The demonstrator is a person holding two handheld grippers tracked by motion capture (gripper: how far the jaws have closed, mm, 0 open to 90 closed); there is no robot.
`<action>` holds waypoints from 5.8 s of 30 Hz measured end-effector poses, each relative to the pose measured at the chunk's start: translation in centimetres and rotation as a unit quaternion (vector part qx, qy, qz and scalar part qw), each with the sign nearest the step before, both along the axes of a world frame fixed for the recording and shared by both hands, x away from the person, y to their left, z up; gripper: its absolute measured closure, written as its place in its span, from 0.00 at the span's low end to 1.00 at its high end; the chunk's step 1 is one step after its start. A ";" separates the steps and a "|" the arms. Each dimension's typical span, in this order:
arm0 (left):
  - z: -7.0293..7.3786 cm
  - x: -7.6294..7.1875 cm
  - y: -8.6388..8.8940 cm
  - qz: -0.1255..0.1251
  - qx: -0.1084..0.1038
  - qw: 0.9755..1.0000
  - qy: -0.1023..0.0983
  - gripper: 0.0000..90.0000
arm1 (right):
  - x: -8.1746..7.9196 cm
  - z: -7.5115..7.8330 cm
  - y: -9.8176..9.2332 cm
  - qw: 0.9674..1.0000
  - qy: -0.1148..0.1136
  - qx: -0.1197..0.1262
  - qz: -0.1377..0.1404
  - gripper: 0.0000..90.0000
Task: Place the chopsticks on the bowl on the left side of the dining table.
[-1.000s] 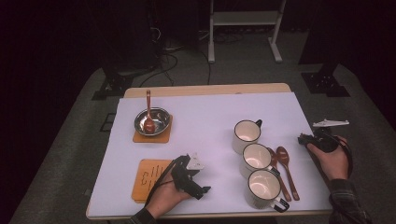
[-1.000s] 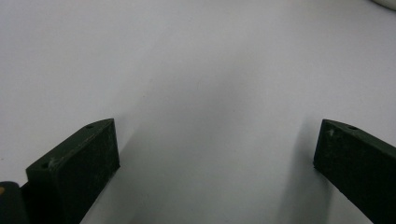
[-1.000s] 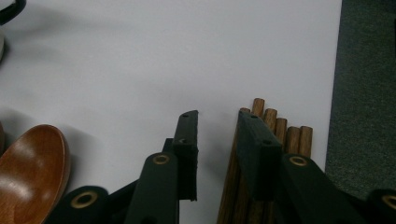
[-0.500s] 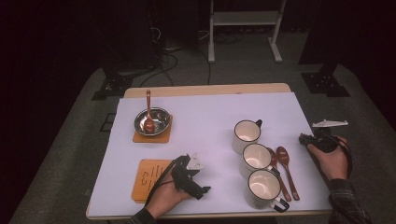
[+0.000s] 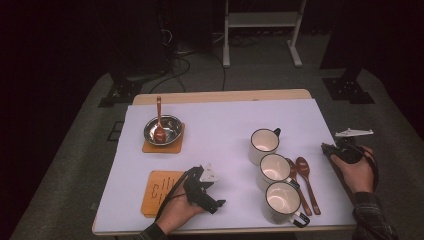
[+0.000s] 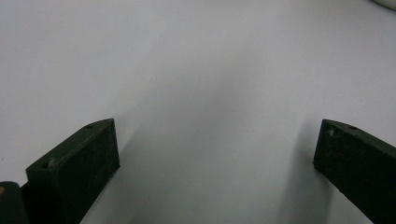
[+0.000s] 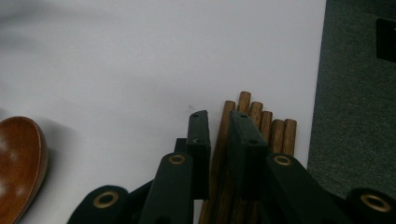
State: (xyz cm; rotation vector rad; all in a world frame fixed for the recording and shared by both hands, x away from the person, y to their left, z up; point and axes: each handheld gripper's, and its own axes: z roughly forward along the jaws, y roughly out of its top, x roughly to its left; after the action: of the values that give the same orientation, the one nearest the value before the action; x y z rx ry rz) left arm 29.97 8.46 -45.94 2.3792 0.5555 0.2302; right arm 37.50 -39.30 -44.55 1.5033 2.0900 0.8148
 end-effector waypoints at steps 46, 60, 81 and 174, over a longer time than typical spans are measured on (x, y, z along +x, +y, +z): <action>0.0 0.0 0.0 0.000 0.000 1.000 0.000 0.00 | 0.2 -0.1 1.6 1.000 0.013 -0.004 0.013 0.93; 0.0 0.0 0.0 0.000 0.000 1.000 0.000 0.00 | 1.2 -0.2 4.6 0.998 0.011 -0.005 0.055 0.93; 0.0 0.0 0.0 0.000 0.000 1.000 0.000 0.00 | 1.1 0.4 6.1 0.997 -0.005 0.004 0.077 0.86; 0.0 0.0 0.0 0.000 0.000 1.000 0.000 0.00 | -7.2 2.2 1.5 0.998 0.009 0.052 0.037 0.94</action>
State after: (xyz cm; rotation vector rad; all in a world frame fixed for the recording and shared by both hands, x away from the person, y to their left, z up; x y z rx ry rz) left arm 29.96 8.46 -45.94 2.3784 0.5566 0.2305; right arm 30.35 -37.83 -42.36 1.4993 2.1583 0.9540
